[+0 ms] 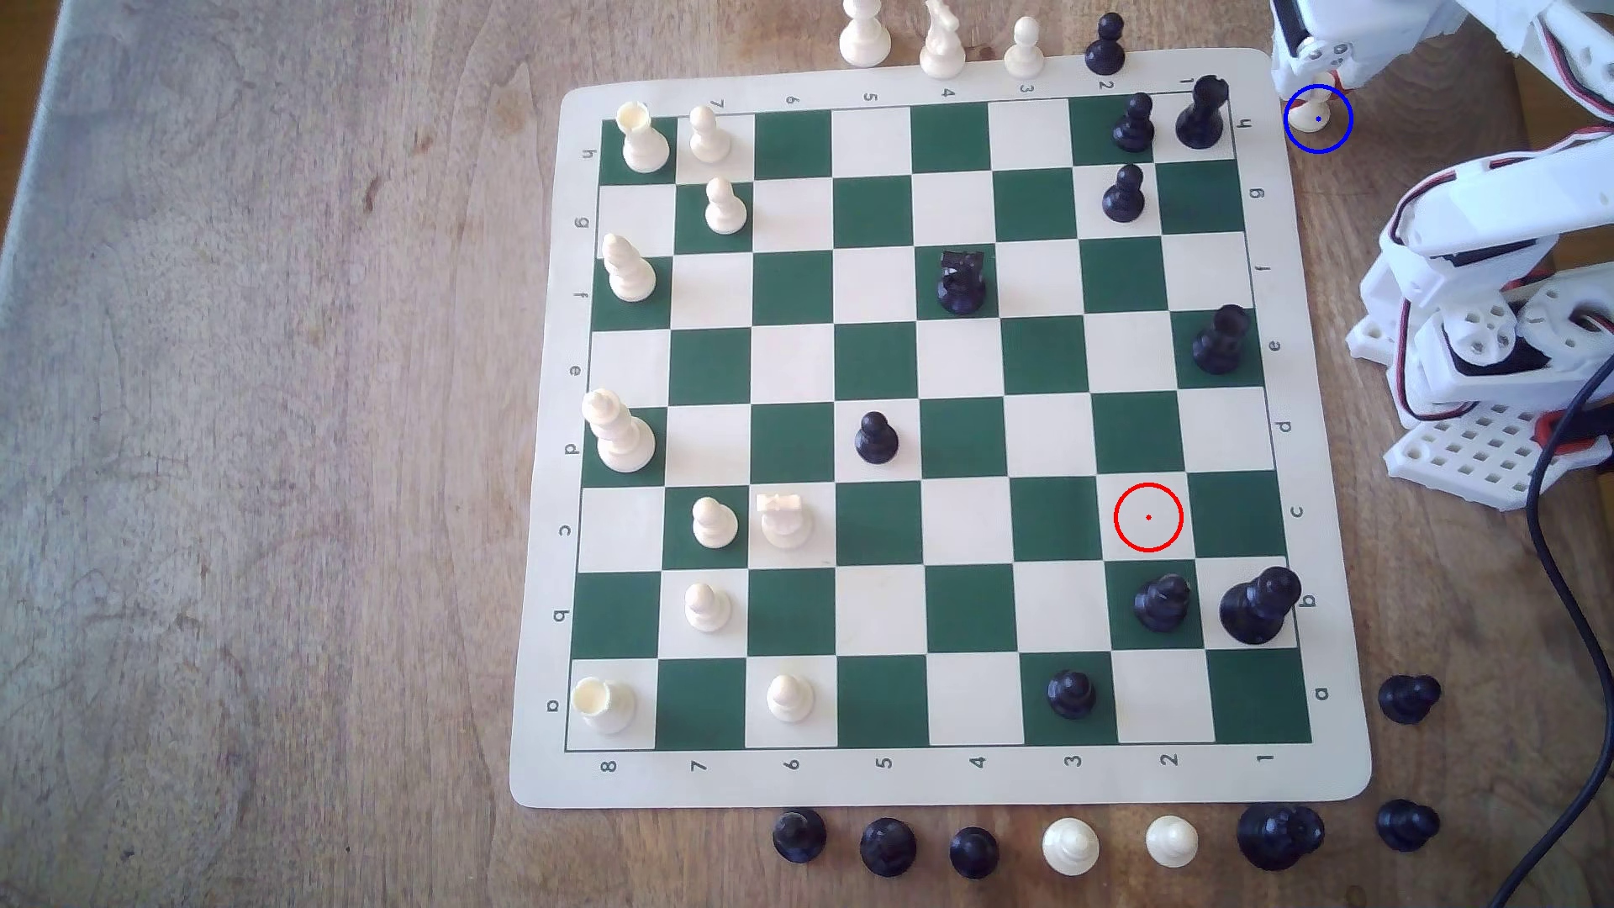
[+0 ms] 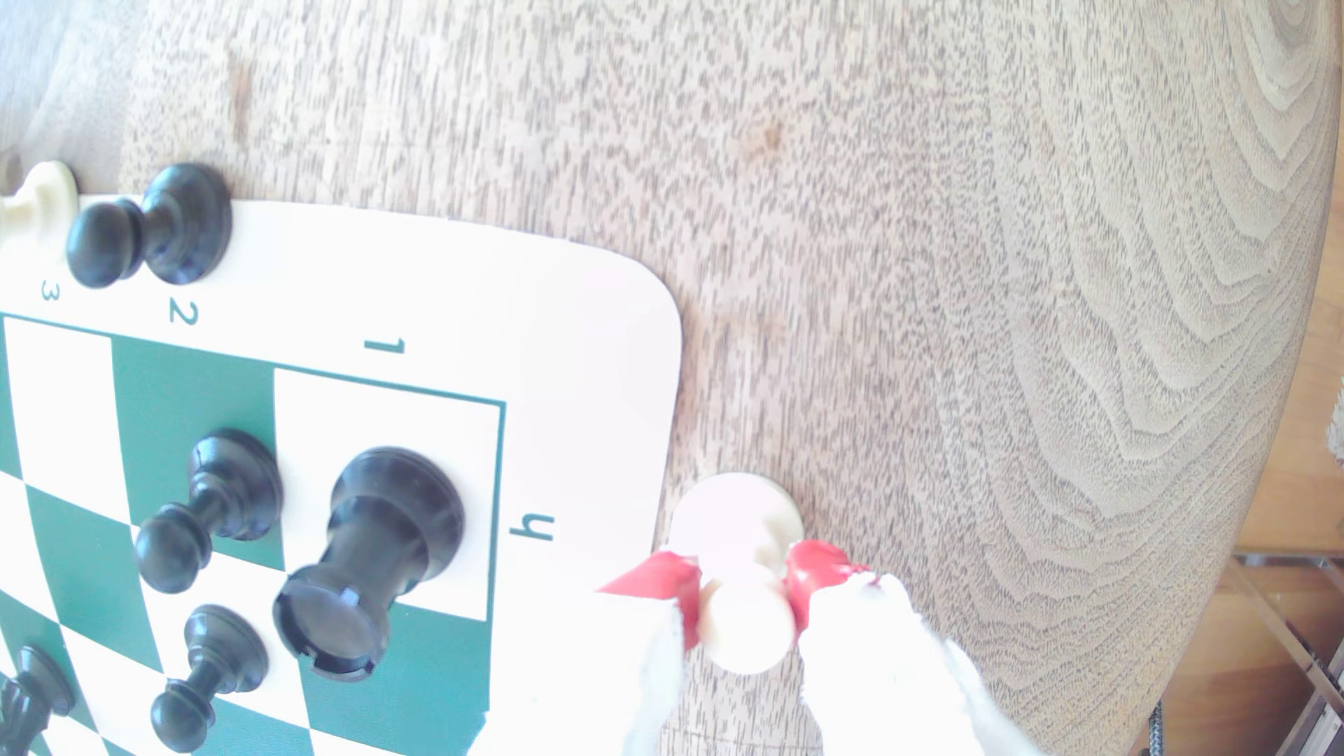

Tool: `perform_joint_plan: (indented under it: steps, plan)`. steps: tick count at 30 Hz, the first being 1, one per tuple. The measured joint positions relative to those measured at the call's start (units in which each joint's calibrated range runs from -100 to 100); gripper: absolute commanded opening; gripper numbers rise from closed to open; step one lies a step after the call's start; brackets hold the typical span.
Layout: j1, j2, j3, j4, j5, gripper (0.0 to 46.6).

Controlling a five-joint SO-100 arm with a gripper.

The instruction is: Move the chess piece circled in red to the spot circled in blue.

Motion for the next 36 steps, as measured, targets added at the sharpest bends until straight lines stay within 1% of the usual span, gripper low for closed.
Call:
perform_joint_plan:
  steps: [1,2,6,10,11,16,24,27,36]
  plan:
    - [0.0,0.0,0.0,0.0,0.0,6.2]
    - [0.0,0.0,0.0,0.0,0.0,7.9]
    - [-0.3,0.2,0.2,0.0,0.5,10.6]
    - [-1.1,0.1,0.1,0.6,0.7,16.1]
    - [-1.1,0.1,0.1,0.6,0.7,16.6]
    - [-1.1,0.1,0.1,1.4,0.7,17.5]
    - [1.6,0.1,0.1,2.1,2.1,16.9]
    - [2.1,0.1,0.1,2.9,2.2,16.8]
    - [2.7,0.0,-4.2,8.8,2.5,16.7]
